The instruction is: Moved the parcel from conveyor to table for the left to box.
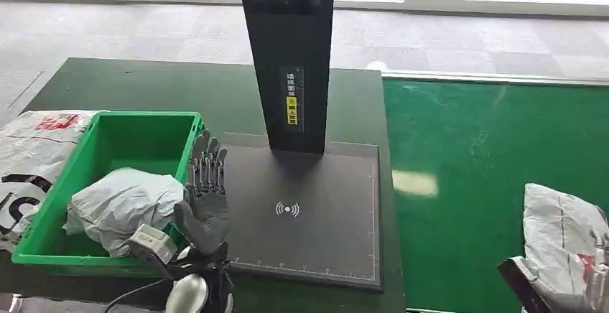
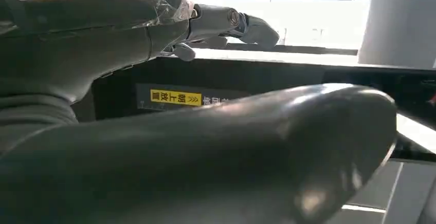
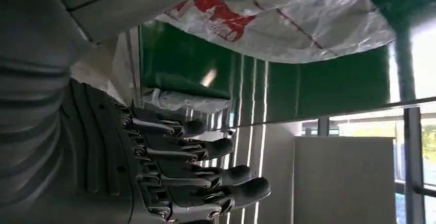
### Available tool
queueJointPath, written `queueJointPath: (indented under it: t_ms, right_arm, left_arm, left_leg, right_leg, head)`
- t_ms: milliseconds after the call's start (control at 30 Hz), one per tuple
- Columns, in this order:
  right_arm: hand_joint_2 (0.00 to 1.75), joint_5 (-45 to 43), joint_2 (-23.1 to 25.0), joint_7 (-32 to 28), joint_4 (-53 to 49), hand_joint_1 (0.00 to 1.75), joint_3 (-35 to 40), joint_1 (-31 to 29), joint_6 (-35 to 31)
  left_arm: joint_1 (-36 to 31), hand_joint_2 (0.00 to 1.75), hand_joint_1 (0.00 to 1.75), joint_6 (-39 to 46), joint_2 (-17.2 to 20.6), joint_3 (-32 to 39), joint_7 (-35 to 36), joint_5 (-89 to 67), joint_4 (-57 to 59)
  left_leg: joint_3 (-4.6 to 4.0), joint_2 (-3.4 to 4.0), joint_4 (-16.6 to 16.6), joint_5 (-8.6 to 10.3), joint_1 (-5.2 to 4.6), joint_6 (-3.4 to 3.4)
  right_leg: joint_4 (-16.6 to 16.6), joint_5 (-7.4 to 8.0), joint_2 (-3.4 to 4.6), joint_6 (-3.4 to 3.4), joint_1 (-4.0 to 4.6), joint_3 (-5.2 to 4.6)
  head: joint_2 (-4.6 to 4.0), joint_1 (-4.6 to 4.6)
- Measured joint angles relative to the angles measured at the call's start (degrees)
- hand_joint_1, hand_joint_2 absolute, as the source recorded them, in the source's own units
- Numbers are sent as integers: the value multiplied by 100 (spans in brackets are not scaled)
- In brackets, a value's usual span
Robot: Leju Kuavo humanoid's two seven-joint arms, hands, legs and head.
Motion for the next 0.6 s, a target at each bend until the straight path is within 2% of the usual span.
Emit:
queueJointPath:
  t_ms: [167, 233, 300, 367, 467, 600]
  right_arm:
    - [175, 92, -22, -57, 160, 0, -381, -114, 13]
    - [175, 269, -68, 84, 248, 0, -466, -184, 248]
    - [175, 604, -324, 445, 624, 0, -543, -339, 641]
    - [175, 710, -783, 723, 1288, 0, -641, -531, 682]
    - [175, 745, -1354, 916, 2277, 0, -676, -881, 555]
    - [175, 756, -1834, 1329, 3789, 0, -503, -1437, 144]
  left_arm:
    - [-68, 0, 0, 0, -2, -39, 13, 0, 124]
    - [-78, 0, 0, -114, -2, -50, 44, 42, 160]
    - [-82, 0, 0, -392, -2, -114, 61, 138, 234]
    - [-89, 0, 0, -586, -2, -138, 63, 212, 367]
    - [-112, 0, 0, -616, 7, -140, 81, 201, 523]
    - [-171, 0, 0, -564, 7, -140, 79, -24, 693]
  left_leg:
    - [1, 6, 0, 0, 0, 0]
    - [1, 7, 0, 0, 1, 0]
    - [1, 9, 0, 1, -3, 1]
    - [0, 9, 0, 1, -17, 26]
    - [-4, 15, 2, 2, -22, 31]
    - [-5, 13, 7, 7, -24, 43]
  right_leg:
    - [0, 1, 7, 1, -4, -2]
    - [0, 1, 8, 1, -3, -2]
    - [0, 0, 8, 2, 3, -2]
    - [0, 4, 7, 13, -8, 0]
    - [0, 11, 12, 32, -11, 2]
    - [0, 15, 11, 39, -14, 3]
  head:
    - [0, -2]
    - [0, 0]
    - [0, 0]
    - [0, 0]
    - [0, 0]
    - [0, 0]
